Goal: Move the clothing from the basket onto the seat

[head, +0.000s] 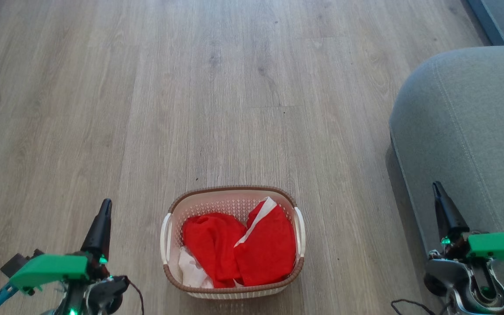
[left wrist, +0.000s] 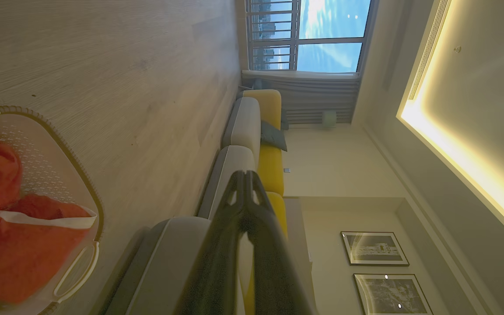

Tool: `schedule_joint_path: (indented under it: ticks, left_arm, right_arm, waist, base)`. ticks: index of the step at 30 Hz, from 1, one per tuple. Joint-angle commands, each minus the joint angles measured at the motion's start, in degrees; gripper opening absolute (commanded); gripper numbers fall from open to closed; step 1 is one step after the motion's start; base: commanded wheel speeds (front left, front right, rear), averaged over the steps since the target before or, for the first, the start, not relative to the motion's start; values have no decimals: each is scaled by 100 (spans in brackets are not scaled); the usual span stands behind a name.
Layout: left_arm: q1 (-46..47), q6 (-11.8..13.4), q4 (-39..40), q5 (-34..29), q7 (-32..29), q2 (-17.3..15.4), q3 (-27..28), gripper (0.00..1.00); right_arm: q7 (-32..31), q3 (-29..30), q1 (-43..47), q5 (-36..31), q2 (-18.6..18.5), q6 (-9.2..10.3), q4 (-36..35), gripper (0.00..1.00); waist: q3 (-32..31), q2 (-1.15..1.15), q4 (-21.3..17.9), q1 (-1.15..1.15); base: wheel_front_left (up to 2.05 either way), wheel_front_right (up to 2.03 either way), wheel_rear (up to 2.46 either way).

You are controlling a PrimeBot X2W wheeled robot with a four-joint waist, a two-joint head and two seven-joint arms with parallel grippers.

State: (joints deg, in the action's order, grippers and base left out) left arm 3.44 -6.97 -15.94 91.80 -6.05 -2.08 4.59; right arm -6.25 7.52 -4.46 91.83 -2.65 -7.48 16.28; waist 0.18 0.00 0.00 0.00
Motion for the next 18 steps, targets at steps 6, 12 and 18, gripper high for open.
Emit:
schedule_joint_path:
  ticks: [6, 12, 18]
  left_arm:
    - [275, -52, 191, 39, -42, -79, 191, 0]
    - [275, -52, 191, 39, -42, -79, 191, 0]
    - [275, -52, 191, 39, -42, -79, 191, 0]
  right_arm:
    - [-22, -102, -172, 36, -22, -1, -225, 0]
    - [-22, -102, -172, 36, -22, -1, -225, 0]
    - [-22, -102, -172, 36, -22, -1, -225, 0]
  waist:
    - [0, 0, 0, 0]
    - [0, 0, 0, 0]
    - [0, 0, 0, 0]
  base:
    - [0, 0, 0]
    - [0, 0, 0]
    - [0, 0, 0]
